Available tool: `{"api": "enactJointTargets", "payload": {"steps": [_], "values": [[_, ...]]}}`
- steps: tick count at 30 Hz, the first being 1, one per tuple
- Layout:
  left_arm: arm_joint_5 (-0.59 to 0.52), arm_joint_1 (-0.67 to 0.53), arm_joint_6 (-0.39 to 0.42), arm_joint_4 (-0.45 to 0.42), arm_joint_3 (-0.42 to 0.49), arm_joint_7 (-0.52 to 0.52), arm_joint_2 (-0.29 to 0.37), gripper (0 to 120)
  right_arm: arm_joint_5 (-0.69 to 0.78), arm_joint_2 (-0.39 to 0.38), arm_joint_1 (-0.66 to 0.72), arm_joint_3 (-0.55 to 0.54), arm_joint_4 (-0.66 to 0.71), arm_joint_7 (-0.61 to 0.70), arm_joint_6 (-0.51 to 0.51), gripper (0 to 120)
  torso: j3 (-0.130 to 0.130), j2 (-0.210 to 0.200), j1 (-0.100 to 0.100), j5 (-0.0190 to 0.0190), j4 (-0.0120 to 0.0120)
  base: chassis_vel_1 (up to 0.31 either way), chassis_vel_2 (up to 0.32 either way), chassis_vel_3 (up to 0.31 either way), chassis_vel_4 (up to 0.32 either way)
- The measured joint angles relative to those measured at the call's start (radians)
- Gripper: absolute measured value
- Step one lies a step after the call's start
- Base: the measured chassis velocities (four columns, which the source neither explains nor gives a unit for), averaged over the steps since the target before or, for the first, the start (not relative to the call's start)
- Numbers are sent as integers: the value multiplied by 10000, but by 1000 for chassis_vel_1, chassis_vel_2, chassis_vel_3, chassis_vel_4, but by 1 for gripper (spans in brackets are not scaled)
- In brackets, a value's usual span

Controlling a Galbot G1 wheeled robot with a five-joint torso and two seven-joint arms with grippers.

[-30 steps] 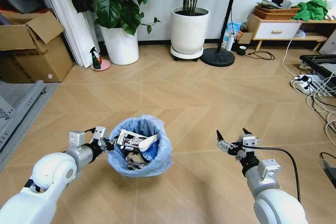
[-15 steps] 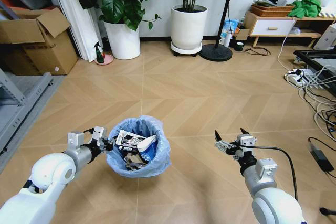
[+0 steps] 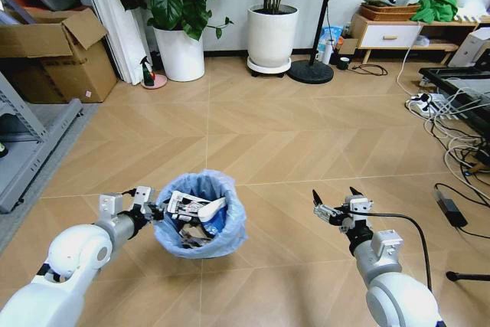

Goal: Pick up the trash bin and place the garbage on the floor into it.

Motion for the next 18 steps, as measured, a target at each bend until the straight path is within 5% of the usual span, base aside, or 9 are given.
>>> {"api": "enactJointTargets", "payload": {"steps": [11, 18], "values": [[-1459, 428, 67, 435, -394, -3424, -372, 0, 13, 35, 175, -52, -227, 27, 37, 100, 0, 0, 1, 0, 0, -14, 11, 13, -9], [-1562, 729, 71, 783, -506, -3632, -513, 0, 96, -12, 264, 14, -297, 35, 40, 100, 0, 0, 1, 0, 2, 0, 0, 0, 0]]}}
